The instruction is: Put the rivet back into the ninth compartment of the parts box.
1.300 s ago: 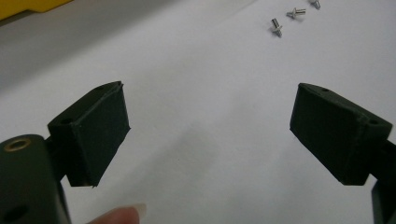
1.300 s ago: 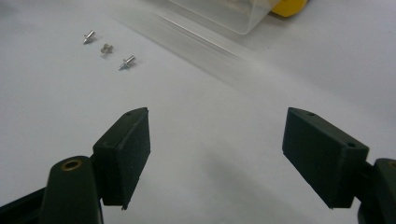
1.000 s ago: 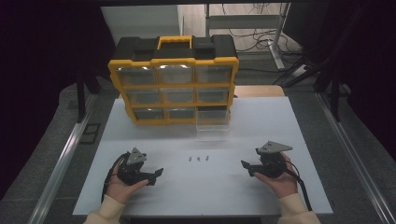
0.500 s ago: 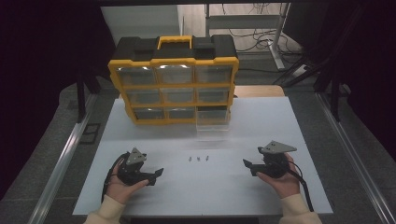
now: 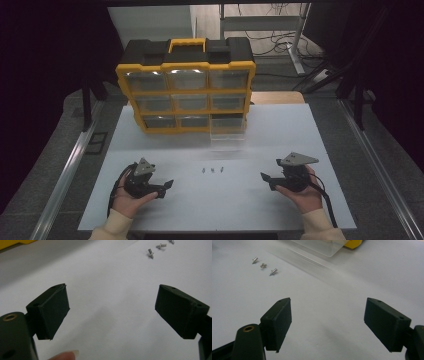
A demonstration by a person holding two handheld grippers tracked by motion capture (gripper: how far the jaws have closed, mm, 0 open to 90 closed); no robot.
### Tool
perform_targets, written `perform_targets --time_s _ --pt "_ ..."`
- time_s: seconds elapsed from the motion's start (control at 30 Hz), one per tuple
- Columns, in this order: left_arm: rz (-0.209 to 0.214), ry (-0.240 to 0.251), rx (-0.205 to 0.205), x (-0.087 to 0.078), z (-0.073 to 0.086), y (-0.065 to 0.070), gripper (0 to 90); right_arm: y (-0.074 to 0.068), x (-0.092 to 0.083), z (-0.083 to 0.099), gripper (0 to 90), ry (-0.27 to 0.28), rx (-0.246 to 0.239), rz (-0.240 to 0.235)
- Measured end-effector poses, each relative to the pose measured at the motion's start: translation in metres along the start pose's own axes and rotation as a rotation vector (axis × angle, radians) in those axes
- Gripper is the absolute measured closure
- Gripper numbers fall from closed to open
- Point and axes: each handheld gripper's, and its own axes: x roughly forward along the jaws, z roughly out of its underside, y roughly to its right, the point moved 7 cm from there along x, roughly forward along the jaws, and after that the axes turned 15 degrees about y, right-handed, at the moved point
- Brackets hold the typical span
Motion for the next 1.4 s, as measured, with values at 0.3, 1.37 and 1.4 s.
perform_targets --time_s 0.3,1.37,1.4 --pt "0.015 0.023 -0.002 -0.005 -0.012 0.005 13.0 -0.007 0.001 -0.001 22.8 -0.001 -0.033 -0.038" --pt "0.026 -0.113 0.014 0.047 -0.050 0.039 13.2 -0.004 -0.005 0.005 22.6 -0.001 -0.077 -0.044" --pt "0.030 -0.115 0.007 0.049 -0.050 0.039 13.2 -0.004 -0.004 0.005 22.7 -0.003 -0.076 -0.044"
